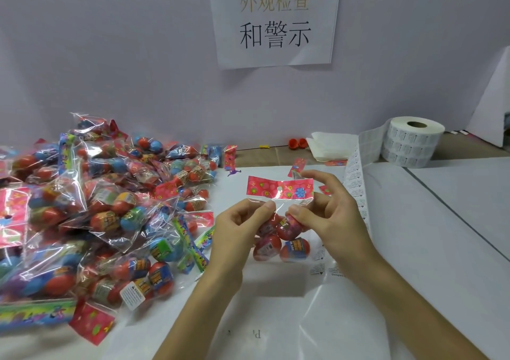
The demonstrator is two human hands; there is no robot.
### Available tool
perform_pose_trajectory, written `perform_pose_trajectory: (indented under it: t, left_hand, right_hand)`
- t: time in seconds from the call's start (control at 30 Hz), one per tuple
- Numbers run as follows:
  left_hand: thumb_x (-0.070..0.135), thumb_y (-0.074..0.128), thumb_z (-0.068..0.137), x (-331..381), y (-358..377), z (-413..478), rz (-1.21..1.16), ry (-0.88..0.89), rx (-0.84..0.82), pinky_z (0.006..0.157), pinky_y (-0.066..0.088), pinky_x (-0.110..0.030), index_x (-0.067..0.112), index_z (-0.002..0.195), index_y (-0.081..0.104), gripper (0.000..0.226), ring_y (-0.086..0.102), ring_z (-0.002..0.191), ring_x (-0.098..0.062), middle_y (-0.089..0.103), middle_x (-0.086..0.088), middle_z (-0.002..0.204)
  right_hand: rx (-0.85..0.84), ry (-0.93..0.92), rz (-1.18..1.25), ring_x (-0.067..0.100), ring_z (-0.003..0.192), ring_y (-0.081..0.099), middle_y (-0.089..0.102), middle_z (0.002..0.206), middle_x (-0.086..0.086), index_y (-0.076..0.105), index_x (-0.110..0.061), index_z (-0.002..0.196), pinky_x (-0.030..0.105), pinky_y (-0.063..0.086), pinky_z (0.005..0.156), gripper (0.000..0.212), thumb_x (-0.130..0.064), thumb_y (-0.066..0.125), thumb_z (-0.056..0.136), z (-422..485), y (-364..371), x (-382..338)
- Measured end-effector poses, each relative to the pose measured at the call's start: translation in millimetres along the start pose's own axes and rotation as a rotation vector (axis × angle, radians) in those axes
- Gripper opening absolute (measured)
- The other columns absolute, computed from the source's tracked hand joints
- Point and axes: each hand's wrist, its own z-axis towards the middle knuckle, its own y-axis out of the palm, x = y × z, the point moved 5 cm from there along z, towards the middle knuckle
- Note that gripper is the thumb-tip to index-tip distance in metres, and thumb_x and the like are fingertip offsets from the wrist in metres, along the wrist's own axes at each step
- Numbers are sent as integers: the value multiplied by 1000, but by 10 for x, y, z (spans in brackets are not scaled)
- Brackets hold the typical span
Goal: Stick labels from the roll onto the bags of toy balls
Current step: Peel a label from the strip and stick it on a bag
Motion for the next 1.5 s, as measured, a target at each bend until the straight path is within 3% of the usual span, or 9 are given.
perform_pose_trajectory:
  t: [0.27,0.47,0.57,0.7,0.8,0.9,1.07,1.27,1.5]
  left_hand:
    - [60,72,71,-5,69,-14,7,-99,-110,90,61,-50,22,99,74,48,77,93,-28,78,-7,99]
    - [43,78,76,-62,189,-79,-41,-208,-396,81,62,-38,15,127,63,60,75,102,-31,76,-11,113]
    - [35,78,76,-65,161,-50,-101,-172,-334,77,61,-32,10,126,64,57,75,100,-31,77,-13,109]
    - [31,78,76,-41,45,15,-256,-123,-169,75,61,-29,7,123,67,54,76,98,-28,78,-14,108]
    - [28,74,79,-22,-6,39,-380,-112,-91,77,62,-29,9,122,69,47,76,100,-25,78,-11,111]
    - [24,73,80,-24,-24,49,-504,-131,-54,78,63,-30,8,122,67,46,75,103,-26,77,-11,113]
    - [19,71,84,-47,-43,63,-608,-147,-23,87,62,-37,4,136,58,55,72,112,-29,73,-15,122]
    - [11,65,94,-71,-82,81,-661,-130,27,83,63,-38,2,138,57,45,71,114,-29,73,-16,123]
    - [9,62,97,-51,-85,78,-654,-93,39,86,63,-38,1,139,54,43,71,113,-28,74,-14,121]
  right_hand:
    - [34,-80,-85,16,79,76,75,78,2,55,-33,127,23,60,74,51,-9,76,87,-9,-13,-42]
    - [89,-116,-91,14,81,75,75,80,0,54,-28,134,21,59,70,53,-13,76,88,-2,-64,-37]
    - [90,-68,-51,16,91,74,77,93,1,50,-30,139,26,60,80,53,-21,72,92,16,-64,-3]
    - [83,-22,4,10,98,71,75,108,-3,52,-30,138,24,56,72,49,-41,66,92,40,-68,-7]
    - [74,11,144,16,75,63,74,90,3,61,-26,130,25,50,64,40,-33,63,91,58,-91,-19]
    - [-49,199,515,18,59,42,54,68,6,72,-18,118,26,40,53,38,-35,60,87,59,-28,16]
    - [-223,493,920,14,50,28,32,62,0,77,-9,110,26,27,49,38,-33,55,91,-7,141,110]
    - [-348,540,847,13,50,27,33,59,-1,71,-11,127,26,30,47,46,-34,55,90,-106,312,185]
    - [-371,490,696,13,50,25,41,60,1,71,-21,128,26,28,51,45,-33,54,88,-123,356,202]
